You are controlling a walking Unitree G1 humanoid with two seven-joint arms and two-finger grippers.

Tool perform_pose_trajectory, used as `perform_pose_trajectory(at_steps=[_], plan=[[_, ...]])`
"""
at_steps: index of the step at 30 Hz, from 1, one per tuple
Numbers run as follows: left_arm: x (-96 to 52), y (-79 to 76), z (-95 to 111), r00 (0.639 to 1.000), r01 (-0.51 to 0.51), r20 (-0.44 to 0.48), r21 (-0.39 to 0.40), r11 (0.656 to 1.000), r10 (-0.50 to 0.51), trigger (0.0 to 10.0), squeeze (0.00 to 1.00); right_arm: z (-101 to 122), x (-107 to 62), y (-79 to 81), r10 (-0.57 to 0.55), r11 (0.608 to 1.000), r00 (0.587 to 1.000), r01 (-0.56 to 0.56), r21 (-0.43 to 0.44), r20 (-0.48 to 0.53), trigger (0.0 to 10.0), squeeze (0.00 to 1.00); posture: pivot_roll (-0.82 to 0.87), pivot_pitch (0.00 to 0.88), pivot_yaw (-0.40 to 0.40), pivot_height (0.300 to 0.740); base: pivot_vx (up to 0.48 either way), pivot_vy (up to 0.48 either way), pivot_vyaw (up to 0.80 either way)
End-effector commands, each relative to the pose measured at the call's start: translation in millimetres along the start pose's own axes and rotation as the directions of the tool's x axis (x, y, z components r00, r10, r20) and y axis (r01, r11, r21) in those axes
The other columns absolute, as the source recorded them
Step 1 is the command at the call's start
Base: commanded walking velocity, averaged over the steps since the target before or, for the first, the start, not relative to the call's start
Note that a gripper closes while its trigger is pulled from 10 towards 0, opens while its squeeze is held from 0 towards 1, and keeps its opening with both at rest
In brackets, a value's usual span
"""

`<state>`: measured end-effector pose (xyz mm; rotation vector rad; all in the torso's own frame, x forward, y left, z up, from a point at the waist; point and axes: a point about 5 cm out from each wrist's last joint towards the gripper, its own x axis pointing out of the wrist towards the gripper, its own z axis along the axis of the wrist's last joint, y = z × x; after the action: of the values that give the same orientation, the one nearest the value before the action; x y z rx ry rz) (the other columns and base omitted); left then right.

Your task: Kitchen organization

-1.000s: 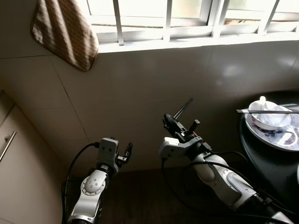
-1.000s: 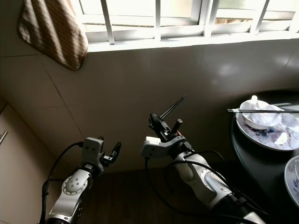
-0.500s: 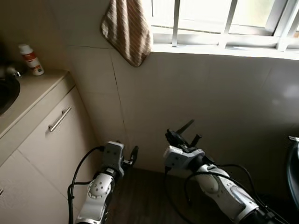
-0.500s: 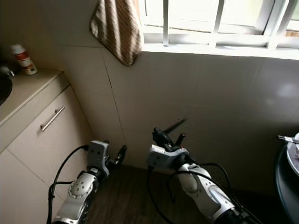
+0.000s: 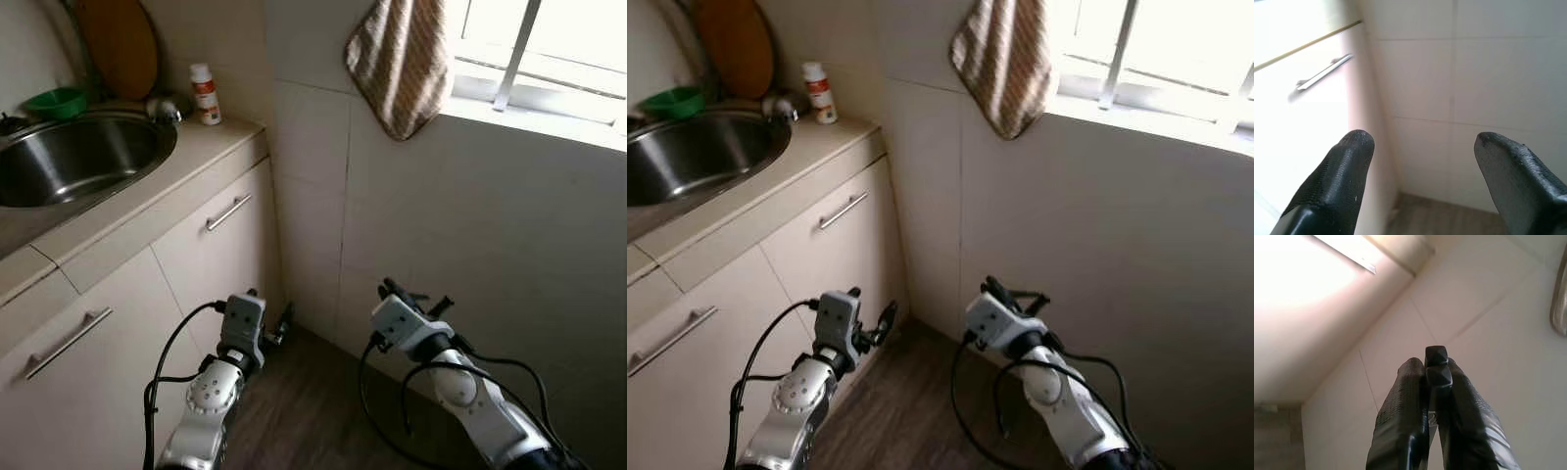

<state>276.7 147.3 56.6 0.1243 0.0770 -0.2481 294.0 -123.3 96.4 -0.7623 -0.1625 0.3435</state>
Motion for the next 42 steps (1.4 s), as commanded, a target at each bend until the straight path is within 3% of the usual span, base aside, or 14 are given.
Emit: perform_pose_trajectory(at_steps=[1, 7, 9, 10, 11, 12, 13, 18, 24, 26, 31, 42], plan=[[1.8, -3.3, 11, 0.998, -0.007, 0.057, 0.021, 1.000, 0.006, 10.0, 0.00, -4, -2.8, -7.2, -0.032, 0.999, 0.999, 0.032, 0.005, -0.010, 0.0, 0.00, 0.04, 0.000, 0.018, 0.740, 0.000, 0.000, 0.80], [7.2, 3.6, 40, 0.983, -0.057, 0.179, 0.063, 0.996, 0.045, 10.0, 0.00, 13, 4.1, -28.2, -0.134, 0.991, 0.988, 0.132, 0.025, 0.082, 0.0, 0.00, 0.05, 0.000, 0.015, 0.740, 0.000, 0.000, 0.80], [9.5, 6.5, 55, 0.970, -0.074, 0.239, 0.079, 0.994, 0.054, 10.0, 0.00, 25, 5.6, -39.6, -0.185, 0.982, 0.970, 0.187, 0.002, 0.157, 0.0, 0.00, 0.05, 0.000, 0.017, 0.740, 0.000, 0.000, 0.80], [11.9, 9.8, 75, 0.947, -0.091, 0.316, 0.106, 0.990, 0.054, 10.0, 0.00, 48, 6.8, -54.0, -0.235, 0.968, 0.933, 0.251, -0.027, 0.273, 0.0, 0.00, 0.05, 0.000, 0.020, 0.740, 0.000, 0.000, 0.80], [12.2, 10.5, 80, 0.942, -0.095, 0.332, 0.111, 0.989, 0.053, 10.0, 0.00, 53, 6.8, -56.9, -0.243, 0.964, 0.923, 0.265, -0.033, 0.298, 0.0, 0.00, 0.05, 0.000, 0.020, 0.740, 0.000, 0.000, 0.80], [12.9, 12.2, 87, 0.933, -0.103, 0.355, 0.111, 0.988, 0.058, 10.0, 0.00, 62, 7.3, -61.9, -0.259, 0.959, 0.906, 0.283, -0.024, 0.336, 4.2, 0.00, 0.05, 0.000, 0.021, 0.740, 0.000, 0.000, 0.80], [13.3, 13.1, 90, 0.929, -0.108, 0.366, 0.109, 0.988, 0.061, 10.0, 0.00, 67, 7.5, -64.5, -0.267, 0.957, 0.896, 0.291, -0.015, 0.355, 10.0, 0.00, 0.05, 0.000, 0.021, 0.740, 0.000, 0.000, 0.80], [15.9, 16.5, 121, 0.887, -0.129, 0.456, 0.104, 0.986, 0.068, 10.0, 0.00, 102, 9.2, -79.8, -0.310, 0.949, 0.827, 0.297, 0.103, 0.469, 10.0, 0.00, 0.06, 0.000, 0.021, 0.740, 0.000, 0.000, 0.68], [12.2, 14.2, 149, 0.836, -0.138, 0.546, 0.108, 0.984, 0.057, 10.0, 0.00, 125, 12.5, -91.5, -0.339, 0.935, 0.780, 0.339, 0.100, 0.526, 10.0, 0.00, 0.06, 0.000, 0.022, 0.740, 0.000, 0.000, 0.53], [12.0, 13.9, 151, 0.832, -0.141, 0.552, 0.115, 0.983, 0.055, 10.0, 0.00, 125, 13.0, -91.9, -0.337, 0.936, 0.779, 0.336, 0.101, 0.528, 10.0, 0.00, 0.06, 0.000, 0.022, 0.740, 0.255, 0.000, 0.80], [9.9, 16.0, 167, 0.803, -0.163, 0.593, 0.125, 0.979, 0.058, 10.0, 0.00, 128, 18.7, -98.4, -0.357, 0.934, 0.778, 0.288, 0.212, 0.517, 10.0, 0.00, 0.07, 0.000, 0.019, 0.740, 0.343, 0.000, 0.80], [9.6, 16.6, 186, 0.774, -0.169, 0.632, 0.135, 0.976, 0.047, 10.0, 0.00, 137, 27.8, -104.4, -0.365, 0.930, 0.768, 0.275, 0.245, 0.526, 10.0, 0.00, 0.08, 0.000, 0.019, 0.740, 0.396, 0.000, 0.80]])
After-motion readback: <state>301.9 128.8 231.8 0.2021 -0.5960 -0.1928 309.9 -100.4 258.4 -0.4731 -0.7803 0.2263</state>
